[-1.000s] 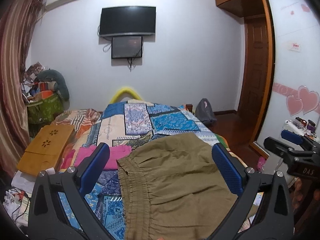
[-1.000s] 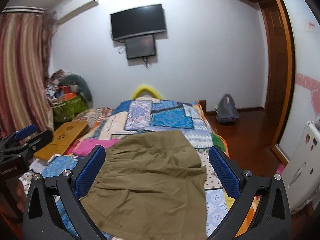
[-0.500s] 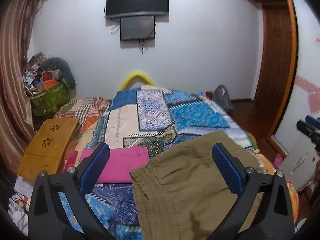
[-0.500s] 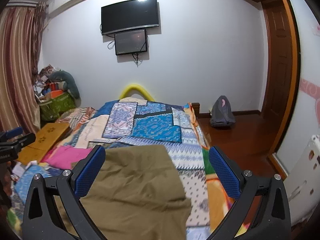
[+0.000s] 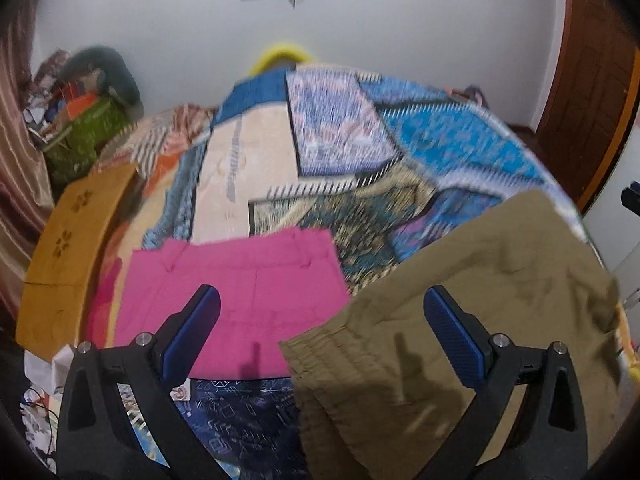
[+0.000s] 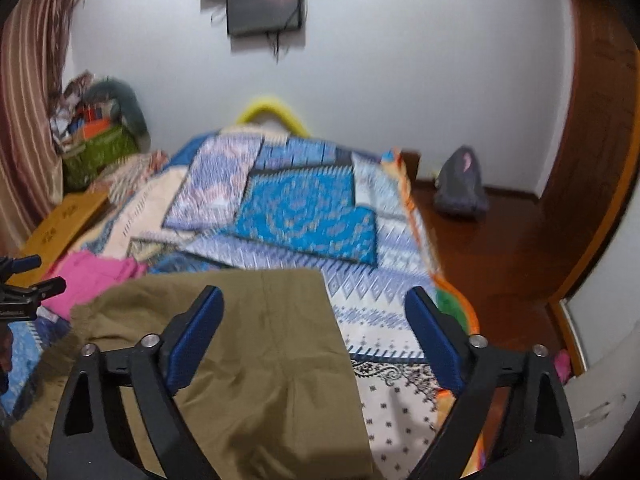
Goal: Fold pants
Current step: 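Close the left gripper on the waistband while the right gripper grasps the hem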
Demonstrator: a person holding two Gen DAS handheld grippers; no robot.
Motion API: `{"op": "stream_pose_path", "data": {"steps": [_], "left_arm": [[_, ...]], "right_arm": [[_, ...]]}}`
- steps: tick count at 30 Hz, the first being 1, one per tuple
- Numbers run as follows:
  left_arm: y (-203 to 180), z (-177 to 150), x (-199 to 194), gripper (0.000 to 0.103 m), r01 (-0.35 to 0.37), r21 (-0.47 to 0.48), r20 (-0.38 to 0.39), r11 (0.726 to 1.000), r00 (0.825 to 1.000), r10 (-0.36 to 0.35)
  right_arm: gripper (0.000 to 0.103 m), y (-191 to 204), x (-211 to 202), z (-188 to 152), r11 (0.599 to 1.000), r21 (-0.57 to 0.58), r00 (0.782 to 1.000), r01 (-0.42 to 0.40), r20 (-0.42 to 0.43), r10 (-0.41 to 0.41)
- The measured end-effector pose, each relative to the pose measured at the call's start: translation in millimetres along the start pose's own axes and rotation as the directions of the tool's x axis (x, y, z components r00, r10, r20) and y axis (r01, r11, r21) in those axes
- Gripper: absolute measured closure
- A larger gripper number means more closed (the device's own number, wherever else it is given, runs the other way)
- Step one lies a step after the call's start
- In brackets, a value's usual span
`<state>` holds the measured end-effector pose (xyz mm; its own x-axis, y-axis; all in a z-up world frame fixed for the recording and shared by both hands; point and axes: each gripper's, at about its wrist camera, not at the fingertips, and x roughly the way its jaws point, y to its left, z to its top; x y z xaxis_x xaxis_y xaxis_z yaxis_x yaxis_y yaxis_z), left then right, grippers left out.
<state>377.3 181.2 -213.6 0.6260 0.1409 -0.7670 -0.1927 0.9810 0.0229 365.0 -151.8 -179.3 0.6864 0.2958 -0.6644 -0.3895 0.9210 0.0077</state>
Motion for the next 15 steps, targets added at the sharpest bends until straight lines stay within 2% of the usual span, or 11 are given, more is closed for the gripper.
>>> {"op": "stream_pose_path", "data": {"steps": [3,7,11,15], "left_arm": [[11,-8,25,0.001,0.005,-0.01,-0.058,1.0,0.998,-0.006],[19,-20,46,0.01,0.008,0.003,-0.104,1.0,0.995,-0.008],[26,-33,61,0.014,0.087,-0.028,-0.182,0.996,0.979,-0.09],[28,-38,68,0.015,0.129,-0.059,-0.199,0.99,0.97,-0.138]], "right_arm": [[0.015,-3,24,0,1.0,-0.02,0.998,-0.018,-0.06,0.017],[0.018,-6,52,6,0.998,-0.045,0.993,-0.034,-0.116,0.029],[0.018,-4,82,18,0.993,-0.079,0.982,-0.093,-0.174,0.078],[0.019,-6,101,23,0.99,-0.097,0.975,-0.103,-0.208,0.081]]}}
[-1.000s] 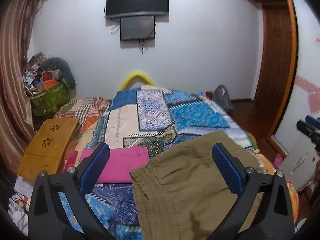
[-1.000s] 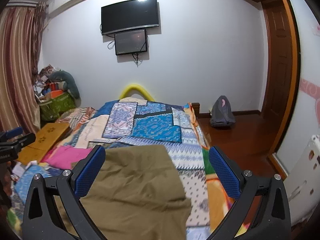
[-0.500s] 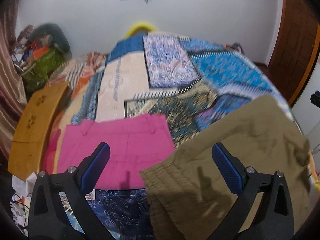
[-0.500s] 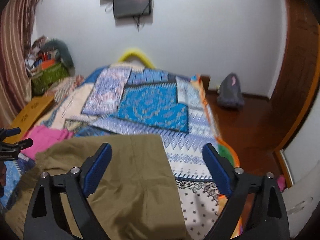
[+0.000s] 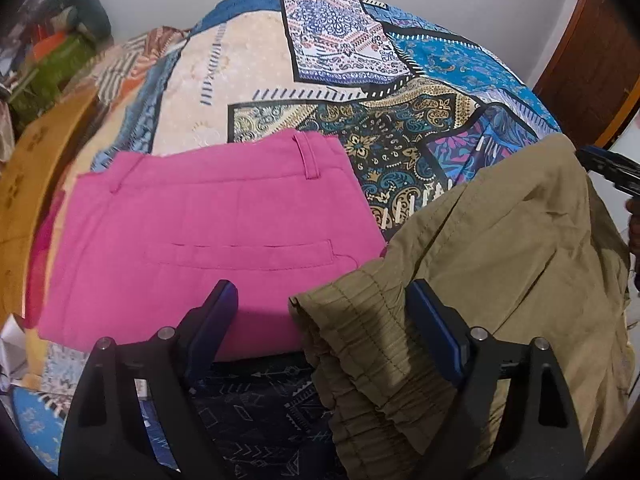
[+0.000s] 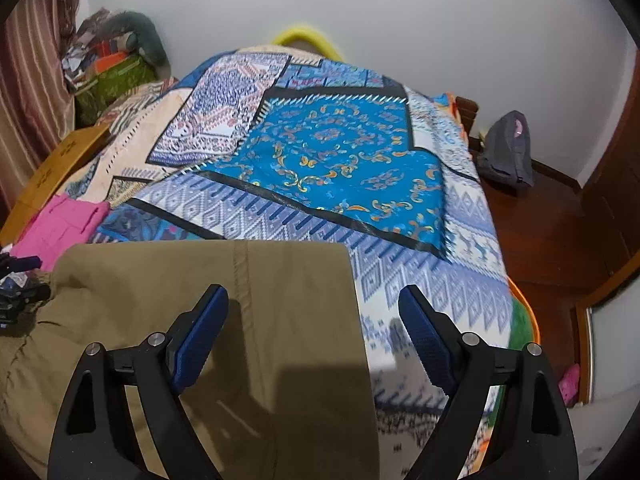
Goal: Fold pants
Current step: 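Close the left gripper on the waistband while the right gripper grasps the hem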
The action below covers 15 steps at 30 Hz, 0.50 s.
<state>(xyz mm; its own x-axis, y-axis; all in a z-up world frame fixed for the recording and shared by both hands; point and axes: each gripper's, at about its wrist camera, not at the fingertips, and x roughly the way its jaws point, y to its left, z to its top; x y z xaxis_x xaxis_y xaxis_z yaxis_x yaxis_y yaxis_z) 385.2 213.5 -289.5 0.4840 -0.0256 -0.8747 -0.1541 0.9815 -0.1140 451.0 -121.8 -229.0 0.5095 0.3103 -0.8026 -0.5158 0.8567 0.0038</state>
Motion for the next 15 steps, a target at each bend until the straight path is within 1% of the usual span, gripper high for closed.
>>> {"op": "stream_pose_path", "data": {"steps": [1,3,4,6,7,8,9,11,12,13,14,15], "left_arm": [[0,-1,3,0.015,0.017,-0.001,-0.009,1.0,1.0,-0.017],[-1,-4,6,0.015,0.024,0.001,-0.009,1.0,1.0,-0.024],[-2,-5,6,0.016,0.026,0.002,-0.007,1.0,1.0,-0.026],[-3,-5,6,0.024,0.045,0.01,-0.009,0.999,0.999,-0.045],[-4,-4,5,0.031,0.061,0.011,-0.014,0.998,0.998,-0.061],[-5,-3,5,0.041,0.085,0.009,-0.021,0.996,0.996,-0.085],[-7,-3,4,0.044,0.098,0.007,-0.025,0.995,0.995,-0.098],[-11,-3,3,0.048,0.087,0.018,-0.026,0.996,0.996,-0.086],[-12,-3,2,0.048,0.076,0.025,-0.023,0.997,0.997,-0.076],[-13,-3,1,0.049,0.068,0.027,-0.02,0.997,0.998,-0.068],[-14,-3,0,0.051,0.061,0.024,-0.017,0.998,0.998,-0.061],[-15,-2,-2,0.052,0.053,0.017,-0.013,0.998,0.999,-0.052]], "right_arm": [[0.019,-2,4,1,1.0,0.0,1.0,0.004,-0.011,-0.004],[0.02,-3,13,2,1.0,-0.003,0.999,-0.005,-0.034,0.005],[0.025,-3,18,2,1.0,-0.007,0.998,-0.013,-0.056,0.013],[0.032,-1,30,3,1.0,-0.015,0.994,-0.011,-0.107,0.009],[0.032,-2,33,2,1.0,0.004,0.993,-0.017,-0.121,0.017],[0.032,-4,34,2,0.999,0.022,0.992,-0.026,-0.122,0.029],[0.032,-6,34,2,0.999,0.038,0.992,-0.038,-0.121,0.042],[0.038,-10,34,1,0.996,0.062,0.99,-0.066,-0.117,0.073],[0.048,-10,32,0,0.995,0.07,0.991,-0.075,-0.11,0.083],[0.063,-9,30,1,0.994,0.068,0.99,-0.084,-0.105,0.091],[0.069,-7,29,2,0.994,0.064,0.99,-0.088,-0.106,0.094],[0.079,-3,28,3,0.995,0.054,0.99,-0.086,-0.105,0.091]]}}
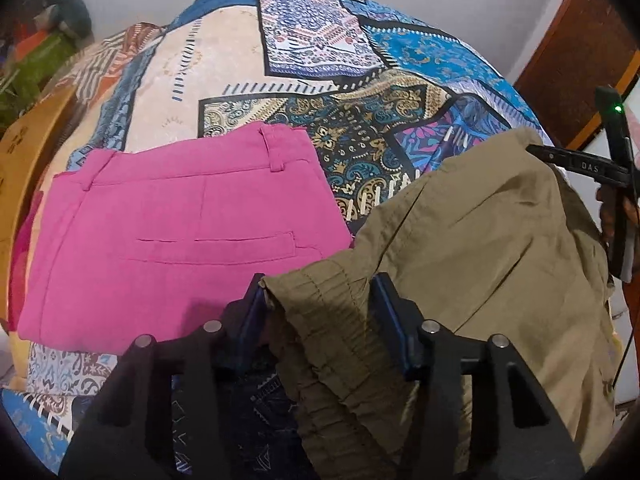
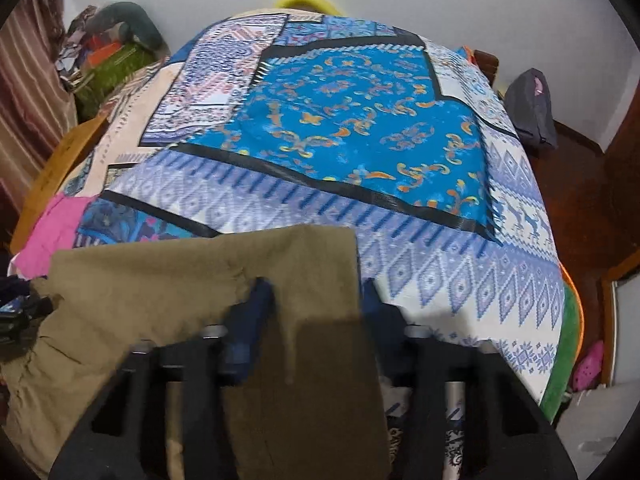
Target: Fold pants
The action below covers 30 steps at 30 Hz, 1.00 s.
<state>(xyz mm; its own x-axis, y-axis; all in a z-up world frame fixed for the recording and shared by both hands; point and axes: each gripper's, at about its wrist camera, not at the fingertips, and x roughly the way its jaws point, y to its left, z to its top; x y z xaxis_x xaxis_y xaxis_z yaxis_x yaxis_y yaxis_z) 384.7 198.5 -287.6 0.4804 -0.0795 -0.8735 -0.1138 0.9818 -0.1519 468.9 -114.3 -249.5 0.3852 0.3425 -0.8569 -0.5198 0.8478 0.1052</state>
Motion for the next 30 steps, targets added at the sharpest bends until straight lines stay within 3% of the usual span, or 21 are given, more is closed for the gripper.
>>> {"op": "stream_pose_path", "data": {"steps": [1,2,7,12,14,21,22,30], "left_arm": [[0,1,-2,0.054,-0.008,-0.004,0.003,1.0,1.0,0.008],[-2,1,-4,0.057,-0.02,-0.009,0.01,1.0,1.0,0.02],[-19,2,-19,0.068,-0.129,0.059,0.073,0.99,0.989,0.125],[-36,15,-48,0.081,-0.212,0.116,0.182,0.97,0.965,0.19],[-39,29,-64,0.092,-0.198,0.115,0.222,0.973,0.96,0.169],[-48,55,-111,0.093,-0.165,0.112,0.311,0.98,0.943,0.123],[-49,54,-116,0.093,-0.156,0.111,0.315,0.981,0.942,0.115],[-56,19,-164,0.095,-0.096,0.132,0.331,0.986,0.942,0.048]], "right_arm": [[0.088,3,-1,0,1.0,-0.008,1.0,0.002,0.002,-0.002],[0.09,7,-2,1,1.0,-0.02,1.0,0.006,0.01,-0.006],[0.093,14,-22,5,1.0,-0.013,0.994,0.024,0.104,-0.022],[0.094,14,-57,17,1.0,0.004,0.977,0.03,0.211,-0.03],[0.094,13,-75,26,0.999,0.018,0.967,0.034,0.252,-0.037],[0.094,17,-144,32,0.999,0.041,0.928,0.004,0.373,-0.019],[0.094,19,-154,29,0.999,0.032,0.95,-0.008,0.313,-0.002],[0.094,30,-210,-16,0.999,0.022,0.933,-0.04,0.36,0.029]]}}
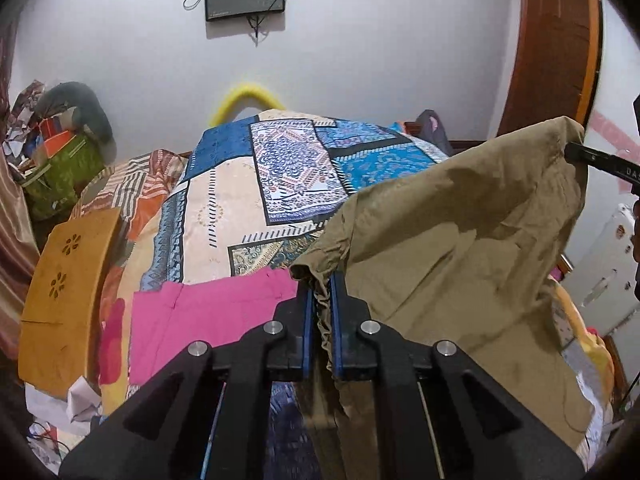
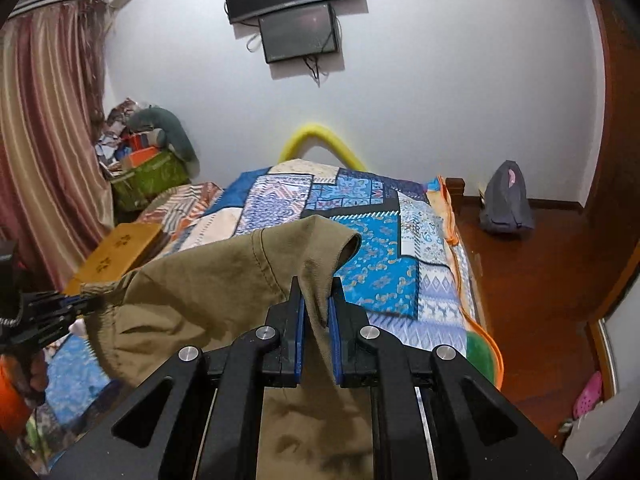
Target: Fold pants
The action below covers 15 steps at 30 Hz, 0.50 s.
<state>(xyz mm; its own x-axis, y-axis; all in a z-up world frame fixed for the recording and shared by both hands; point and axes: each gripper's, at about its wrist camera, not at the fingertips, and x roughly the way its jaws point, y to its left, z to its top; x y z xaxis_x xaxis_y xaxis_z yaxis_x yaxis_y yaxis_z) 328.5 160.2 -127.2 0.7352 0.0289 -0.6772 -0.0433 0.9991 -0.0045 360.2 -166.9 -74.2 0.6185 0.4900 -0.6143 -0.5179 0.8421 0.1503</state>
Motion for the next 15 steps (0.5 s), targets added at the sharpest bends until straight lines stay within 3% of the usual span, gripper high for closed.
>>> {"op": "stream_pose_path", "data": {"steps": [8,15], "left_arm": [[-20,-25,-52,0.095,0.032,0.035,-0.007,0.999,0.999,-0.032],[-40,-66,-81,0.095,0.017,0.084,-0.024,0.996,1.0,-0.015]], "right_arm": [[0.094,11,-54,-42,0.999,0.04,1.0,-0.015,0.009,0.015],[0.094,9,-81,-86,0.99,0.137,0.999,-0.031,-0.006,0.032]]}}
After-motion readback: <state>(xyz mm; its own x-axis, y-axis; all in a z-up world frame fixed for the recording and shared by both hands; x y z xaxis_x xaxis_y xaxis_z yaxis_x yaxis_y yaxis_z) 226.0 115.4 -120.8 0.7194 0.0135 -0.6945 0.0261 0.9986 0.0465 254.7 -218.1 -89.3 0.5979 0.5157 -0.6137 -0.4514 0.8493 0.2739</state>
